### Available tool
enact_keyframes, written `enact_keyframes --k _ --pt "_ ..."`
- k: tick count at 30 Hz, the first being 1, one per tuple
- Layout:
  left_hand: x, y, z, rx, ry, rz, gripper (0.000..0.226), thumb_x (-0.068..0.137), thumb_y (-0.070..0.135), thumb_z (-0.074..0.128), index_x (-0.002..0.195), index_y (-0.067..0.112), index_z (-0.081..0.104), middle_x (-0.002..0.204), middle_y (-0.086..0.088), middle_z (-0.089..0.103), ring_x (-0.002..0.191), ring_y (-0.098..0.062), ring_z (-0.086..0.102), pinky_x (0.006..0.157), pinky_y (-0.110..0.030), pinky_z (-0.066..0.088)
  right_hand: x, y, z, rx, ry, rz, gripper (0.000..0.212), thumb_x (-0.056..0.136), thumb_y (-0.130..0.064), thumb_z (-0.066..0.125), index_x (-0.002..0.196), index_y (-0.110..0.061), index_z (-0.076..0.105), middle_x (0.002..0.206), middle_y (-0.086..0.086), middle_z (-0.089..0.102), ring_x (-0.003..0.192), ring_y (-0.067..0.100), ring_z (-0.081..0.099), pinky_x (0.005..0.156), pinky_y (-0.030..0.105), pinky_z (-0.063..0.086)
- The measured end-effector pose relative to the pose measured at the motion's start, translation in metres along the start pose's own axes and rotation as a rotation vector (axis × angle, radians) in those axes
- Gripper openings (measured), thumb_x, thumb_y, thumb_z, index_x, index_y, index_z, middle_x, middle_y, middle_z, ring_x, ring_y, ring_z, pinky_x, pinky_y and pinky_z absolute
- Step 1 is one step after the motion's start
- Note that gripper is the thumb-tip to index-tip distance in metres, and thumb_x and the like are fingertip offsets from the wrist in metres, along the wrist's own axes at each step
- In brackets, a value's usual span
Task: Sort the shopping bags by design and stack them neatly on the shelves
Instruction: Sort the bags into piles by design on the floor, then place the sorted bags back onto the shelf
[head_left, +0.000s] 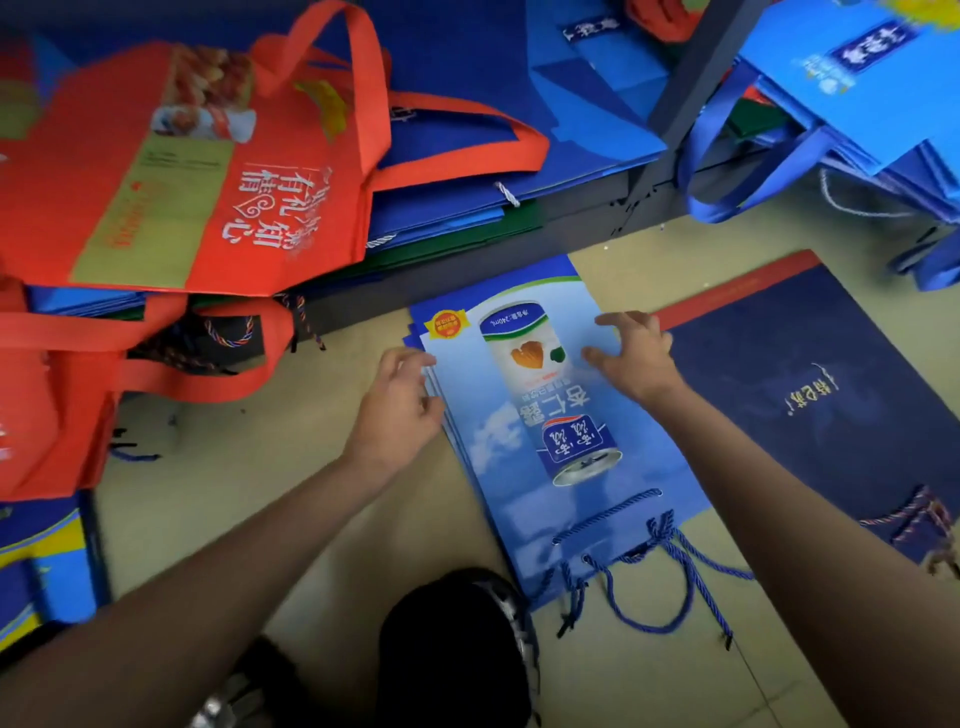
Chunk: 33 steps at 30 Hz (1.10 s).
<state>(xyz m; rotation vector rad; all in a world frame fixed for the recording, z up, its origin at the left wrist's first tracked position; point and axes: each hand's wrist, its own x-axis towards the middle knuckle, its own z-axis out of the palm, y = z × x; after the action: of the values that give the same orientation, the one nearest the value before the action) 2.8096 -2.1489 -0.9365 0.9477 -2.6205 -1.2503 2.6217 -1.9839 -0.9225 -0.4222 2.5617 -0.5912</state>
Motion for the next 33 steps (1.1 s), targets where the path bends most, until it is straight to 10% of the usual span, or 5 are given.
enact_keyframes --k 7,15,24,30,33 --pt "0.023 0.026 -0.136 0.584 0.294 0.713 0.033 0.074 0.008 0.048 0.105 0.006 0.058 0.106 -0.011 0.052 0.091 -0.030 0.046 0.078 -0.040 0.039 0.000 -0.099 -0.030 0.399 0.070 -0.200 0.038 0.085 -0.029 0.067 0.119 -0.016 0.057 0.124 0.009 0.048 0.116 0.023 0.045 0.102 0.033 0.037" --pt "0.034 0.014 -0.161 0.860 0.128 0.086 0.052 0.083 0.020 0.063 0.131 0.017 0.044 0.135 -0.005 0.042 0.122 -0.031 0.035 0.097 -0.042 0.036 -0.037 -0.197 -0.006 0.852 -0.187 -0.197 0.037 0.090 -0.020 0.060 0.125 -0.015 0.047 0.118 0.006 0.047 0.108 0.019 0.052 0.088 0.031 0.049" --pt "0.004 0.015 -0.184 1.085 0.058 0.209 0.031 0.088 0.014 0.051 0.118 0.018 0.049 0.106 -0.004 0.063 0.113 -0.025 0.046 0.090 -0.034 0.028 -0.054 -0.236 0.018 0.899 -0.401 -0.024 0.054 0.087 -0.023 0.065 0.130 -0.014 0.034 0.123 0.012 0.053 0.111 0.029 0.057 0.092 0.036 0.049" --pt "-0.045 -0.005 -0.215 0.673 0.225 -0.001 0.058 0.087 0.027 0.052 0.141 0.020 0.034 0.140 -0.003 0.038 0.124 -0.028 0.036 0.096 -0.039 0.032 -0.072 -0.287 0.056 0.860 0.006 0.065 0.029 0.082 -0.003 0.064 0.104 -0.010 0.046 0.102 0.015 0.062 0.056 0.023 0.061 0.070 0.043 0.058" --pt "-0.061 -0.026 -0.229 0.577 0.345 -0.057 0.065 0.082 0.034 0.056 0.143 0.024 0.033 0.143 -0.007 0.033 0.124 -0.033 0.035 0.098 -0.044 0.034 -0.125 -0.295 0.068 0.941 -0.293 -0.058 0.026 0.083 -0.010 0.068 0.102 -0.010 0.050 0.096 0.014 0.065 0.050 0.019 0.062 0.056 0.035 0.059"
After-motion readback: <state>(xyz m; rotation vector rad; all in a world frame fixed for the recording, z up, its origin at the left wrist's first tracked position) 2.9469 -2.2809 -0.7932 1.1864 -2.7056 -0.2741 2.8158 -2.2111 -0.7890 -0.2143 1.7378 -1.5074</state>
